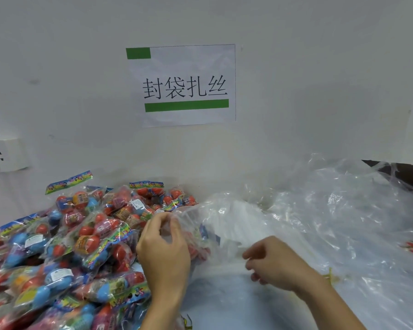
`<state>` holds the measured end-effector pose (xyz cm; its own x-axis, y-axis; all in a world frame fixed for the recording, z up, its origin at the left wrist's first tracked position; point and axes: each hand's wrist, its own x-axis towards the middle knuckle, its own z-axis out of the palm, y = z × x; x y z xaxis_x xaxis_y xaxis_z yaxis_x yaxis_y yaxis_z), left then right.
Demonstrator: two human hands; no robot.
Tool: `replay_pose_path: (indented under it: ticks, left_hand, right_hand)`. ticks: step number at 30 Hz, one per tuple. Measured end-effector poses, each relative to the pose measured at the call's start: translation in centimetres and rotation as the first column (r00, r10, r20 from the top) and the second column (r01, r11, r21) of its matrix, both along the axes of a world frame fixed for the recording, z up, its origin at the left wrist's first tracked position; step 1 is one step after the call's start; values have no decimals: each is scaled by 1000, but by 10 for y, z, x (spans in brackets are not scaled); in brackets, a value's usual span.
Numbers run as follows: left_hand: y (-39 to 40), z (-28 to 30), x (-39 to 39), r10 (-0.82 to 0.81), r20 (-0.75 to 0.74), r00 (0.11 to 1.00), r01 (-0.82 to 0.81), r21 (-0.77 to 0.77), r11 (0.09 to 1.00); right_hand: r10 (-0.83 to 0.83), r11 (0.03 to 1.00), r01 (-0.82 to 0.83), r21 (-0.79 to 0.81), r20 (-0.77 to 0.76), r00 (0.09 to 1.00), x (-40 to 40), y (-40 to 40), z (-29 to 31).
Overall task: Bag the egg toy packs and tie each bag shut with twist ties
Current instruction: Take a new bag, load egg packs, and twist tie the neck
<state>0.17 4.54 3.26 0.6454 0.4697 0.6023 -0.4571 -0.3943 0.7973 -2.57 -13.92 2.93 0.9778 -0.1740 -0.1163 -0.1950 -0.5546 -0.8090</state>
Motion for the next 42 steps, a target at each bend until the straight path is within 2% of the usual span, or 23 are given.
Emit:
replay_pose_path:
  ticks: [1,3,8,12,14,16,26,29,32,36,39,42]
  left_hand:
    - [0,0,0,-9,2,1000,9,-11,1000]
    - [1,0,1,-35,-2,999,35,-37,999]
    - [0,0,1,-73,-34,997,70,-78,995]
    - [0,-2,3,-109,-87,990,99,-112,989]
    - [1,-3,5,-102,-107,989,87,-134,987]
    - [0,-5,6,-102,-135,986,83,-145,986]
    - [-2,-5,5,-167,-187,968,156,-72,985]
    - [-3,-5,5,-167,-187,968,157,-67,985]
    - [-4,-5,4,-172,-218,961,162,-67,985]
    - [-5,-4,3,-193,-224,955,181,-76,981]
    - [-6,-3,2,-192,-224,955,181,-70,981]
    - [-6,-3,2,-195,-217,956,188,-54,981]
  right_hand:
    - [70,997,-70,-18,-25,997,0,4,-3]
    - [143,988,-143,63,-8,990,1,10,-5]
    - [133,937,-154,313,88,987,-2,17,-1]
    - [-19,954,-71,290,295,955,-1,20,4]
    - [-169,943,16,332,437,883,2,17,8]
    - [-257,925,66,373,491,832,3,14,9]
    - [-253,921,63,385,468,847,4,17,6]
    - [-281,917,64,393,525,803,4,16,8]
    - [-279,912,61,407,504,817,3,16,8]
    - [-297,898,30,440,555,777,1,16,10]
    - [-252,897,12,442,489,835,0,16,10]
    - [-268,862,-25,507,497,826,-4,14,16]
